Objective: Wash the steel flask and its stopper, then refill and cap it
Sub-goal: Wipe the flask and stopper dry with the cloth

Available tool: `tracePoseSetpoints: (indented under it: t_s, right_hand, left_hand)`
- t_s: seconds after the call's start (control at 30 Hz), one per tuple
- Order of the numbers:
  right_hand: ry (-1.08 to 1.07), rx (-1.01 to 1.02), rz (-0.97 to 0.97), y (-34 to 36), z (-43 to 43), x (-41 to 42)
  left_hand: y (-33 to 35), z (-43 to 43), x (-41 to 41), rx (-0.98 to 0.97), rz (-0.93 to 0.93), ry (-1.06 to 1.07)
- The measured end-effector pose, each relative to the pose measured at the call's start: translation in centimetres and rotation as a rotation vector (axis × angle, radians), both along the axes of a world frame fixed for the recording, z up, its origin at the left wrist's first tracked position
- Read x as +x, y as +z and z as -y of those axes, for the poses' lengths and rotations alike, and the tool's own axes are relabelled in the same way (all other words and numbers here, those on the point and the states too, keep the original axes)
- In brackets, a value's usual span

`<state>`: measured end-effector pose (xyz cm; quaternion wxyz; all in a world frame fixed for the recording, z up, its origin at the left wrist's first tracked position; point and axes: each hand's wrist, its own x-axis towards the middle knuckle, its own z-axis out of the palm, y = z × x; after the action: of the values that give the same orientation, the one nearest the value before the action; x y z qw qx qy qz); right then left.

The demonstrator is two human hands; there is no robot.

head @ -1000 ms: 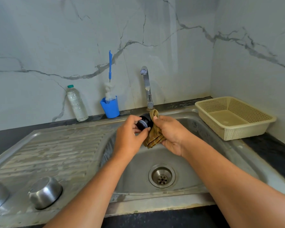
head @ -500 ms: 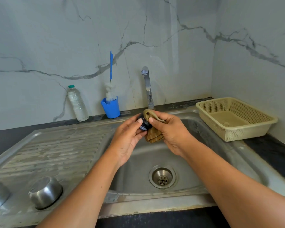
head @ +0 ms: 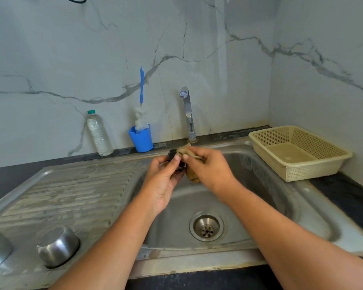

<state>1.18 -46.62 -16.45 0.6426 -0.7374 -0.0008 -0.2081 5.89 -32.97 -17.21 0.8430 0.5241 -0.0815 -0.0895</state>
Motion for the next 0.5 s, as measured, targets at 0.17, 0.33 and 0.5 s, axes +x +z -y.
tracePoseSetpoints:
  t_s: [0.17,0.33,0.5]
  right_hand:
    - [0.043,-0.114,0.044,-0.5,-1.3,0.3]
    - [-0.006,0.055,-0.025,-0.4,-0.3,0.4]
    - [-0.069,-0.031,-0.07,-0.5,-0.4,0.5]
  left_hand:
    - [0.2,-0.4,0.0,-0.015,-0.007,-0.007]
    - [0.3,0.0,-0.2,0.027,0.007,-0.09]
    - [0.1,0.2,-0.2,0.004,0.05,-0.063]
